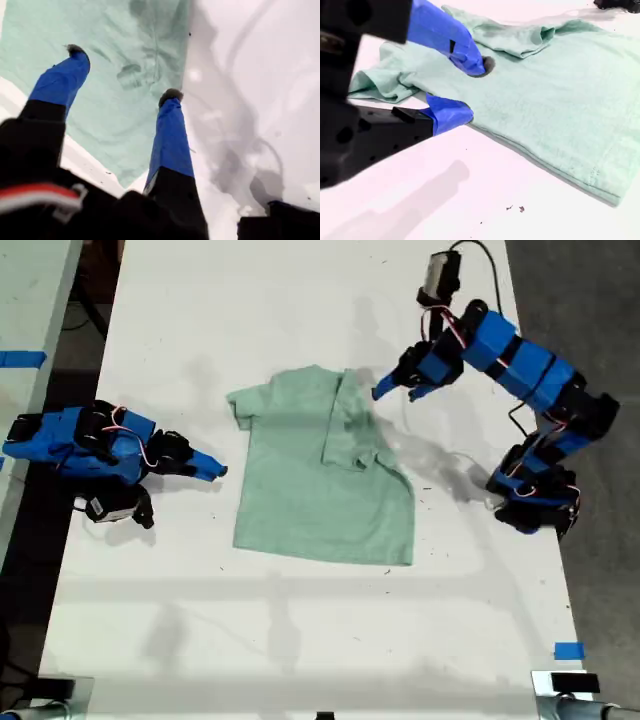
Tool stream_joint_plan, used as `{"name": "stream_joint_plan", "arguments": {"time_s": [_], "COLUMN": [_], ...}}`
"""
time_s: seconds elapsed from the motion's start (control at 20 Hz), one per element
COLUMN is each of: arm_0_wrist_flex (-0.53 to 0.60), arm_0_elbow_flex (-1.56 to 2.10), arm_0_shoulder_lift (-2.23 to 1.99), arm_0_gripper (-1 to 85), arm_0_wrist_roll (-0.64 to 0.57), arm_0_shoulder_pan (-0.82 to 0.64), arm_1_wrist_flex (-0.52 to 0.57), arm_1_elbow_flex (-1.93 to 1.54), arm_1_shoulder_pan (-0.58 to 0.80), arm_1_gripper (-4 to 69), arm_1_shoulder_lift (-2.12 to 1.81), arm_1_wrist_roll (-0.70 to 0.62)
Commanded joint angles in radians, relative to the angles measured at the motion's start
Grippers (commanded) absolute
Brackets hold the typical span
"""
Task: Fold t shirt
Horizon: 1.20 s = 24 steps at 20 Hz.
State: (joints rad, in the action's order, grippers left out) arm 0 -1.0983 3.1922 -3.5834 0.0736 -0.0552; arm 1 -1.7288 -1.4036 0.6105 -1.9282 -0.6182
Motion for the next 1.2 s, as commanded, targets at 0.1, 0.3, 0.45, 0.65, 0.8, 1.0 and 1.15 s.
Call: {"name": "stream_joint_plan", "arguments": {"time_s": [0.1,0.3,0.45,0.65,0.8,1.0,1.15], "arm_0_wrist_flex": [0.002,0.002,0.002,0.002,0.002,0.002,0.002], "arm_0_elbow_flex": [0.011,0.011,0.011,0.011,0.011,0.011,0.011], "arm_0_shoulder_lift": [-0.003,-0.003,-0.003,-0.003,-0.003,-0.003,-0.003], "arm_0_gripper": [11.5,11.5,11.5,11.5,11.5,11.5,11.5], "arm_0_wrist_roll": [-0.005,-0.005,-0.005,-0.005,-0.005,-0.005,-0.005], "arm_0_shoulder_pan": [0.008,0.008,0.008,0.009,0.009,0.008,0.008], "arm_1_wrist_flex": [0.112,0.175,0.272,0.275,0.314,0.321,0.321], "arm_1_elbow_flex": [-0.830,-1.278,-1.362,-1.586,-1.651,-1.661,-1.664], "arm_1_shoulder_pan": [-0.123,-0.353,-0.341,-0.371,-0.331,-0.272,-0.273], "arm_1_gripper": [24.6,20.4,19.1,18.4,16.1,16.2,16.0], "arm_1_shoulder_lift": [-0.838,-1.353,-1.296,-1.566,-1.565,-1.568,-1.568], "arm_1_wrist_roll": [0.195,0.328,0.299,0.293,0.270,0.230,0.235]}}
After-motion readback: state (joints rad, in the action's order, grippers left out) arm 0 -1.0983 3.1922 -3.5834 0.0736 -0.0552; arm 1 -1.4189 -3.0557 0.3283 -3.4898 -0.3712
